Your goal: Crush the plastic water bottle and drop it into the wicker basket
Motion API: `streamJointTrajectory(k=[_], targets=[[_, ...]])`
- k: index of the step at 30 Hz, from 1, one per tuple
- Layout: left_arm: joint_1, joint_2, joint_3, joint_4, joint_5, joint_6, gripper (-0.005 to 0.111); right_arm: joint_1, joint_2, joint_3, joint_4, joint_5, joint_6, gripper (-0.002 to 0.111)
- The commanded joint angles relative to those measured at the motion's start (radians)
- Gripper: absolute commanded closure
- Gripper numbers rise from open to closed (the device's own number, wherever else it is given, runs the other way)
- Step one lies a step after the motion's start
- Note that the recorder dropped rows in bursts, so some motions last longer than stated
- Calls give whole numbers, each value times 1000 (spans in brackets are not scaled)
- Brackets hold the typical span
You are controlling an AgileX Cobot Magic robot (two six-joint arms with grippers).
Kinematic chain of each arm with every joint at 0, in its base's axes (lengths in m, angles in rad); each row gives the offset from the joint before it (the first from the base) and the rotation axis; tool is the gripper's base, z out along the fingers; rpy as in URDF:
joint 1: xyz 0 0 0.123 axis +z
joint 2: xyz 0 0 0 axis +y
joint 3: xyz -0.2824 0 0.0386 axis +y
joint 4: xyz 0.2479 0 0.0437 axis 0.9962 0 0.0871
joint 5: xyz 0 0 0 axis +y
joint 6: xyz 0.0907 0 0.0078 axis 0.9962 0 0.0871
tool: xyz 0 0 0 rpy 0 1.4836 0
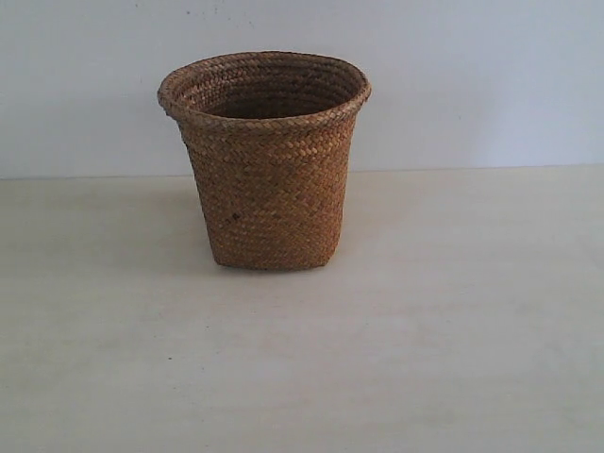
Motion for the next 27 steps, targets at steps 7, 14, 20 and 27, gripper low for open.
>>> streamJointTrajectory(k=[7, 14, 20, 27], targets=[[291, -365, 307, 11, -124, 17, 103, -3, -3, 1, -5, -4, -6, 107], [382, -552, 493, 8, -164, 60, 103, -3, -3, 1, -5, -4, -6, 107], [399, -663, 604, 8, -277, 58, 103, -3, -3, 1, -5, -4, -6, 107], [399, -663, 675, 9, -380, 58, 103, -3, -4, 1, -4, -6, -6, 107]])
